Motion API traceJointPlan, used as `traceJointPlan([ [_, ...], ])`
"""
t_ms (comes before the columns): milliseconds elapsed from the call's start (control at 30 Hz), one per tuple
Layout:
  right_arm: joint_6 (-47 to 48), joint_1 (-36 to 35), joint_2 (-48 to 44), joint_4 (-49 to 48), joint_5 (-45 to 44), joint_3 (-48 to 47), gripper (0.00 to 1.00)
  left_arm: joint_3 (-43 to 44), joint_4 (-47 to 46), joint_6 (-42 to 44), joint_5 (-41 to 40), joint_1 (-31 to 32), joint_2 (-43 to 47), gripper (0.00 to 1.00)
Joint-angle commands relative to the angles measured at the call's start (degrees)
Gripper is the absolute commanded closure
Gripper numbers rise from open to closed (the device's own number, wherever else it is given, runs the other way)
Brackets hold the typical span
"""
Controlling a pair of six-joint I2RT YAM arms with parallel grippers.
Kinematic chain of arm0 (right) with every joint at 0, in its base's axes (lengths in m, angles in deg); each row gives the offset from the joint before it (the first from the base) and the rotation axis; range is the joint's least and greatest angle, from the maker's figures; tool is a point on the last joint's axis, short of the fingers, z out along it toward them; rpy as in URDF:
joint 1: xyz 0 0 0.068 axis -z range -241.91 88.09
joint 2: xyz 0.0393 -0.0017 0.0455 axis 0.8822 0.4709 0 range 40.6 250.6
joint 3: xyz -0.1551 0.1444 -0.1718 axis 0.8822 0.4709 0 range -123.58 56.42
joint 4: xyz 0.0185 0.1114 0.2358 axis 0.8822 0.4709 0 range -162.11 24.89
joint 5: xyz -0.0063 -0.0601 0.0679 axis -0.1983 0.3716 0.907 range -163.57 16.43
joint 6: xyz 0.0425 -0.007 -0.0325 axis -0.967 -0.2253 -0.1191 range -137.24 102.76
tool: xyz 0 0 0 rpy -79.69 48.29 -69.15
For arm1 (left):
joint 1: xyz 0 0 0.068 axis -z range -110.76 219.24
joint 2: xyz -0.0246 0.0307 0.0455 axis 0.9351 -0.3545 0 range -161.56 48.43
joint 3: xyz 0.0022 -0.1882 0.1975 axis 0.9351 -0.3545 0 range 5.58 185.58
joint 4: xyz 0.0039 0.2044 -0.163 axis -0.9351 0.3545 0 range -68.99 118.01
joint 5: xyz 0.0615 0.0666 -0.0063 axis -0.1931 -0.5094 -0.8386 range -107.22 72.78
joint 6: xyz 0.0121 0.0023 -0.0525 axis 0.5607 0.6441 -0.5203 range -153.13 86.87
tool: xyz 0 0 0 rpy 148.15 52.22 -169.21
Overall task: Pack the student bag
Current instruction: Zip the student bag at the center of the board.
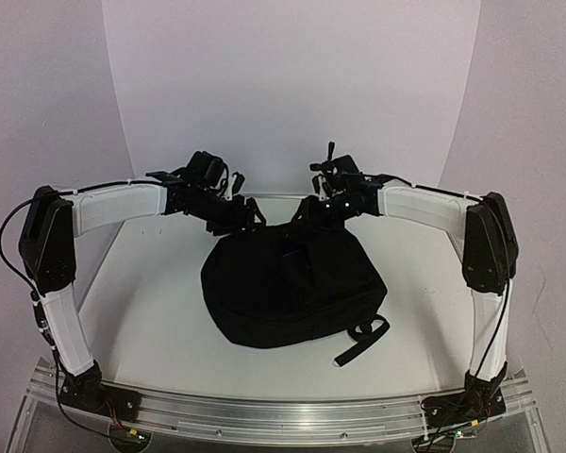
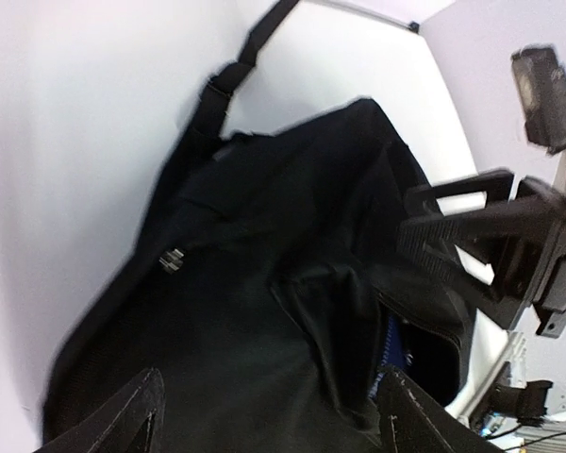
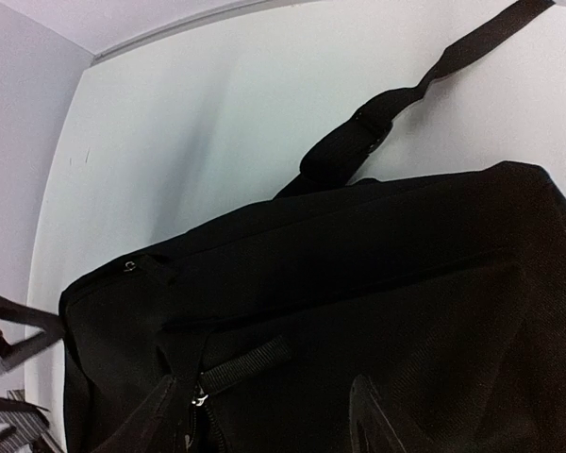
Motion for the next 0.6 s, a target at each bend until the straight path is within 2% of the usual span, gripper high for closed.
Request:
traceJointPlan([
  [0, 2.7, 0.5, 2.6, -1.1, 3.0, -3.3, 0.47, 4.8, 5.0, 10.6, -4.0, -1.7, -1.9, 0.21],
  [133, 3.0, 0.8, 4.1, -1.4, 3.8, -3.6, 0.48, 6.2, 7.9, 13.9, -6.6, -4.5, -4.7, 0.20],
  [467, 2.7, 1.4, 7.7, -3.4, 5.9, -6.1, 0.51, 5.8, 10.7, 16.0, -2.2, -6.0, -9.1, 0.19],
  [567, 2.6, 1.4, 8.6, -4.2, 6.5, -6.8, 0.53, 4.9, 10.1, 15.2, -2.1, -6.1, -9.4, 0.23],
])
